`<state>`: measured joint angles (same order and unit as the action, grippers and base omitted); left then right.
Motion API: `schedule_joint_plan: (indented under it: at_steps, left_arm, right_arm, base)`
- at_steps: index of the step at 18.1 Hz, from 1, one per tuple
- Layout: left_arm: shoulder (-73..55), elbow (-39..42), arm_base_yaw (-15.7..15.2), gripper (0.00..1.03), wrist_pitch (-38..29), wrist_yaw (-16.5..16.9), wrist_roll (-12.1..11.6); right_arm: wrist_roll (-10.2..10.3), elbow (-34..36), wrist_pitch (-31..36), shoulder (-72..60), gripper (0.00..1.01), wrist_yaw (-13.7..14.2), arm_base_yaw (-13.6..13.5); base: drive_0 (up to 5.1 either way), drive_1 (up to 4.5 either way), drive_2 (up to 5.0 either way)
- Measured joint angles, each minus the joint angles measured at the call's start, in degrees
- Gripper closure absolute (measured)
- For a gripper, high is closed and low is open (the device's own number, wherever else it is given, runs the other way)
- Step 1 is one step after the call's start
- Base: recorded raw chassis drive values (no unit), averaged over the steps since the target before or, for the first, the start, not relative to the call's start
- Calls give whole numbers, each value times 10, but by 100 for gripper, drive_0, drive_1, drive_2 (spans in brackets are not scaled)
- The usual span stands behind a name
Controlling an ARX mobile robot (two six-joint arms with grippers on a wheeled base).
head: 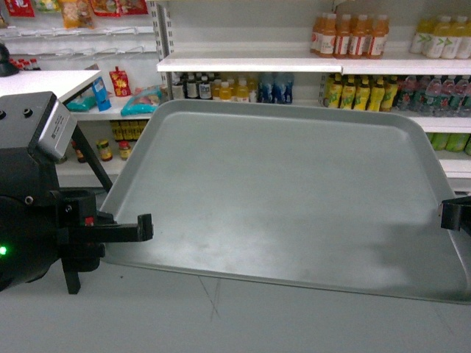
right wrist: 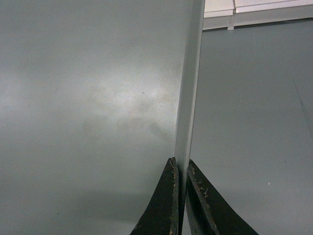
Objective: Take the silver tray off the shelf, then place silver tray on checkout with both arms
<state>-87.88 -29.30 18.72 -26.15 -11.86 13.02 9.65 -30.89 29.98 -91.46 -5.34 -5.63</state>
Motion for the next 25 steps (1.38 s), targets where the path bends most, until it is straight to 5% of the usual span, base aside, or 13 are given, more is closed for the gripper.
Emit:
schedule_joint_plan:
  at_steps: [25]
  left_arm:
    - [-1,0,2,100,2,-1,0]
  right_arm:
    - [0,1,-1,-1,98,1,0]
  base:
    - [-499,245,245]
